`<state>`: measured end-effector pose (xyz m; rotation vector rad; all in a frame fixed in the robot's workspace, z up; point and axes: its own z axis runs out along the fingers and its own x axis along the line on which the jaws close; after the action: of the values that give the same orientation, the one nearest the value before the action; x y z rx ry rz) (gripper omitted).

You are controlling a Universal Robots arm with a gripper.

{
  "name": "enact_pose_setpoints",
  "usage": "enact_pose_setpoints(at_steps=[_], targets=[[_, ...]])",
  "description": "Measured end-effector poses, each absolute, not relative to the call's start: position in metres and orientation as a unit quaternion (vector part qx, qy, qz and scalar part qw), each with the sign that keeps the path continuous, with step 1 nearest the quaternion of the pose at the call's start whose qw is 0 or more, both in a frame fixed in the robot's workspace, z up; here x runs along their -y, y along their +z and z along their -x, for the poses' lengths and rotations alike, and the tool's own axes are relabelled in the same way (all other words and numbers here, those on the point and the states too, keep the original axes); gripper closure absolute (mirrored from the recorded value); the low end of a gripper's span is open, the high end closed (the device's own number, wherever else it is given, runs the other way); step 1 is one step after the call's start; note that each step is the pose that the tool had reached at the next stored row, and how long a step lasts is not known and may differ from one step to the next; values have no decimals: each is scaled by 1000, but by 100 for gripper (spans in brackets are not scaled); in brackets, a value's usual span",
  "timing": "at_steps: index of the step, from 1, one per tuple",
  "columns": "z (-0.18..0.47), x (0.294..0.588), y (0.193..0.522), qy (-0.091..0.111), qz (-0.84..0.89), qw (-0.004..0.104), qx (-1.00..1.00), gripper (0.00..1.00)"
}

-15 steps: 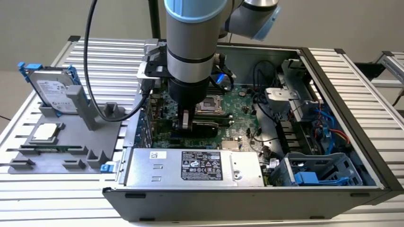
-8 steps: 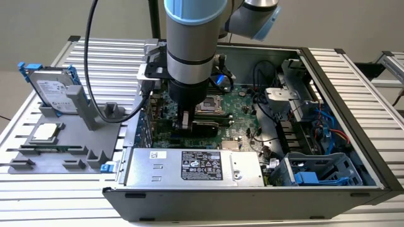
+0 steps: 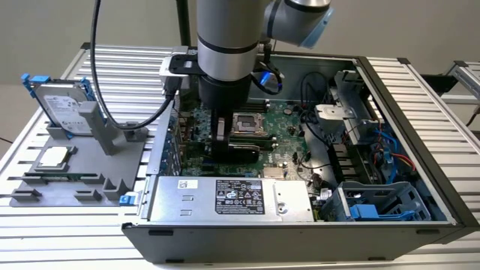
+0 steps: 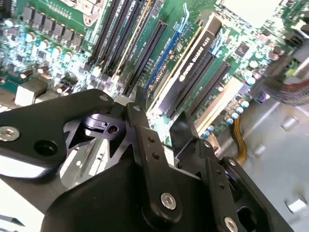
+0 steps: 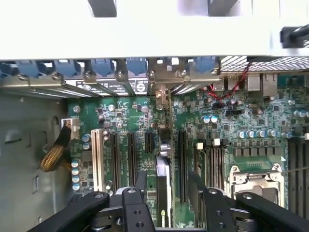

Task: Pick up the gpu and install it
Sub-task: 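Insert the gpu into the slot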

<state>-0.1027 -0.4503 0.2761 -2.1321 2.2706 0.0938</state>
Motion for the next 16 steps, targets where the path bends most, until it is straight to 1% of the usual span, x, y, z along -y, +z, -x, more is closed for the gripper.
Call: enact_pose_setpoints(at_steps=[3, 7, 8, 16], targets=[[103, 450, 283, 30, 684, 13, -729, 0], [103, 450, 284, 30, 684, 13, -729, 0], [103, 450, 284, 30, 684, 13, -729, 100], [103, 450, 284, 30, 684, 13, -729, 100]])
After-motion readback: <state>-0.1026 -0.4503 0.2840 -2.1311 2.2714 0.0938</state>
